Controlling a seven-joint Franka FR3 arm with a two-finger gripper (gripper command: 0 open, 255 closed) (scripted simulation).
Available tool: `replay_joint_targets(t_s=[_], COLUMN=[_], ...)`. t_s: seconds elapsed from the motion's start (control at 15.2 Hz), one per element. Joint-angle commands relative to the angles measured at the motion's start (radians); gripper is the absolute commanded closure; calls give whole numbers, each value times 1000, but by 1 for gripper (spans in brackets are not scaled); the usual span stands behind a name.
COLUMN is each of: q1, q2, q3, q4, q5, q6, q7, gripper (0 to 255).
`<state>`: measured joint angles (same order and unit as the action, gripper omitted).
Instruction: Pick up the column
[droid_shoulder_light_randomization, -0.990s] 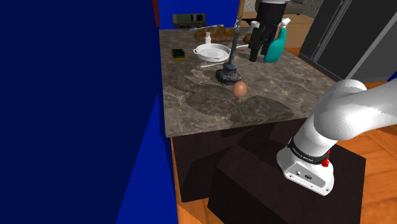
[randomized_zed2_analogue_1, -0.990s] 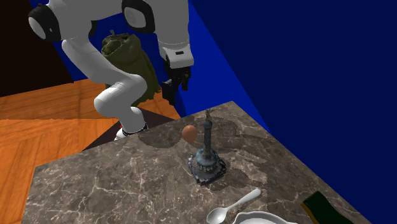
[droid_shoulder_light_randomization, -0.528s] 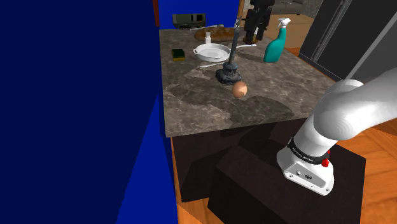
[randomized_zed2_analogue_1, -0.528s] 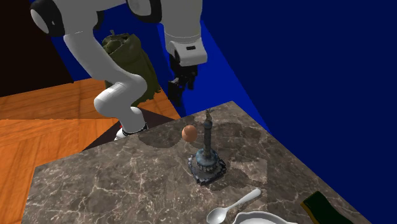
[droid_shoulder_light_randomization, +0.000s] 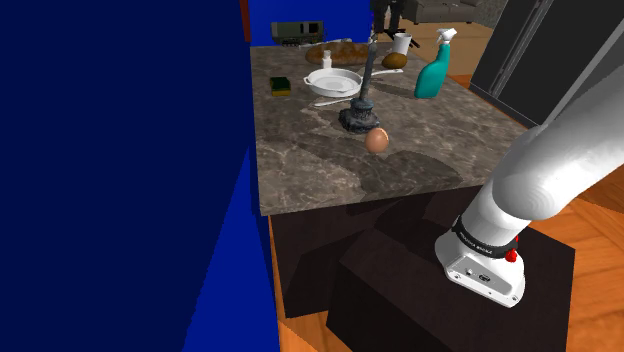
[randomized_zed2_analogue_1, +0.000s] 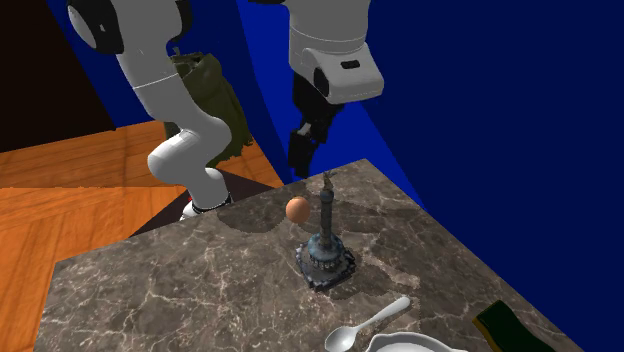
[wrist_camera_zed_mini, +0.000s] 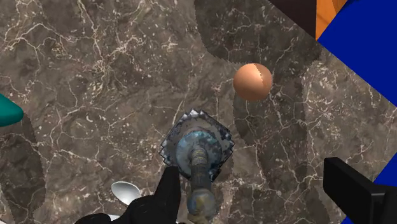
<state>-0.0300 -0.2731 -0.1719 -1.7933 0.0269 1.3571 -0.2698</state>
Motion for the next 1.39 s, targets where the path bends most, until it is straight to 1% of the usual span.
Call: replay_joint_targets(t_s=[0.0,0.13,0.2,0.66,0.79,0.86,1.32], q1=[-2,-10,-14,-12,-12,-12,-12], q2=[92,195,224,186,183,181,181], q3=[-19,-40,-45,-40,-40,-40,-40], q4=[127,271,313,171,160,156,155], q5=[9,22,26,18,17,17,17], q6=[-55,-117,-135,-30,-22,-20,-18], q7=[-36,-76,-87,-86,-86,-86,-86], gripper=[0,0,0,0,0,255,255])
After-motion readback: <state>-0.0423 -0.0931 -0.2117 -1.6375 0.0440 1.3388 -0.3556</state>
